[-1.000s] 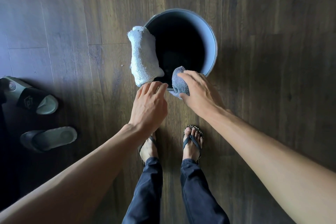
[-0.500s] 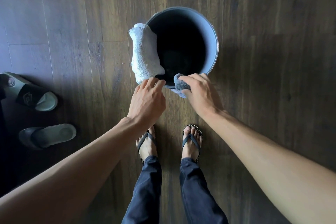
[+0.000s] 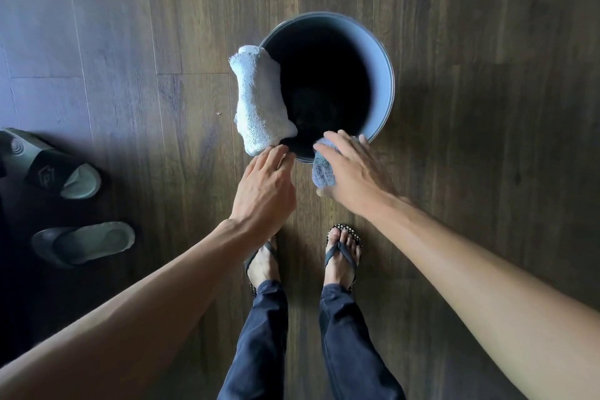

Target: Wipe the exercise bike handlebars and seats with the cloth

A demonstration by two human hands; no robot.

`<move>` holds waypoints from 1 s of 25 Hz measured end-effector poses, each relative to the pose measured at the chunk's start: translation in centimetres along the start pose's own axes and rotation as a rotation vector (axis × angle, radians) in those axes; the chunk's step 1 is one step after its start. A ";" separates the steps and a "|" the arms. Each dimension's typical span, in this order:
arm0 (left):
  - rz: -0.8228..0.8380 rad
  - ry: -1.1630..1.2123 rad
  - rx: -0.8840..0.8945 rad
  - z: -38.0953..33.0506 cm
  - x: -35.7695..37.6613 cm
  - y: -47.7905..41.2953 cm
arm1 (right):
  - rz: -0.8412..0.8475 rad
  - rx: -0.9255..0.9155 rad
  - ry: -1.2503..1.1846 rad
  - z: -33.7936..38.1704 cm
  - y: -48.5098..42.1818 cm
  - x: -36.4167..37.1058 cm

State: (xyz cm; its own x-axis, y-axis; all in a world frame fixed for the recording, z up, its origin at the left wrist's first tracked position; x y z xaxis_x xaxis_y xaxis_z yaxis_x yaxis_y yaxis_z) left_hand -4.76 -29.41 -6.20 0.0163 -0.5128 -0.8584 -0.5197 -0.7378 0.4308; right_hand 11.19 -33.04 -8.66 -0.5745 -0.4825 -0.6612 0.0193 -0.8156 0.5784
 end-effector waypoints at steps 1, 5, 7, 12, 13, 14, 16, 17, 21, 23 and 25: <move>-0.004 -0.004 0.006 0.0 0.1 0.1 | -0.002 -0.029 0.049 -0.2 0.4 0.2; -0.001 -0.001 -0.009 -0.2 0.1 0.2 | -0.089 -0.045 0.038 -0.3 0.2 0.0; 0.004 0.001 -0.020 -0.2 -0.1 0.0 | -0.106 -0.051 0.037 -0.1 0.0 -0.3; 0.038 0.011 -0.035 -0.2 -0.5 -0.4 | -0.121 -0.040 0.015 0.3 0.2 -0.8; 0.041 0.011 -0.039 -0.3 -0.5 -0.5 | -0.124 -0.033 0.007 0.5 0.3 -0.9; 0.040 0.011 -0.037 -0.3 -0.6 -0.5 | -0.130 -0.030 -0.003 0.5 0.3 -0.9; 0.041 0.011 -0.037 -0.3 -0.5 -0.5 | -0.133 -0.016 -0.020 0.6 0.4 -1.0; 0.046 0.012 -0.040 -0.3 -0.5 -0.5 | -0.135 -0.009 -0.026 0.6 0.5 -1.0; 0.031 0.020 -0.036 -0.2 -0.6 -0.4 | -0.165 -0.010 -0.064 0.6 0.8 -1.3; 0.027 0.017 -0.040 -0.3 -0.9 -0.3 | -0.179 -0.019 -0.081 0.8 1.0 -1.5; 0.026 0.019 -0.053 -0.2 -1.4 -0.2 | -0.184 -0.017 -0.108 0.9 1.0 -1.8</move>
State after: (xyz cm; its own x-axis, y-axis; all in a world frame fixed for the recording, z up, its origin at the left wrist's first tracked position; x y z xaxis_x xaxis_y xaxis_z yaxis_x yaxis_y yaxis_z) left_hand -4.55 -28.63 -5.06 0.0197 -0.5401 -0.8414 -0.4737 -0.7461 0.4679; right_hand 11.50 -32.73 -6.50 -0.6540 -0.2886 -0.6993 -0.0810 -0.8924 0.4440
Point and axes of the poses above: each hand's wrist, its own y-axis away from the middle knuckle, its own x-axis out of the palm, z = x × y, the point moved 3 cm from there along -y, towards the middle knuckle, and after that the axes turned 8 degrees about -y, right-handed, at the moved point
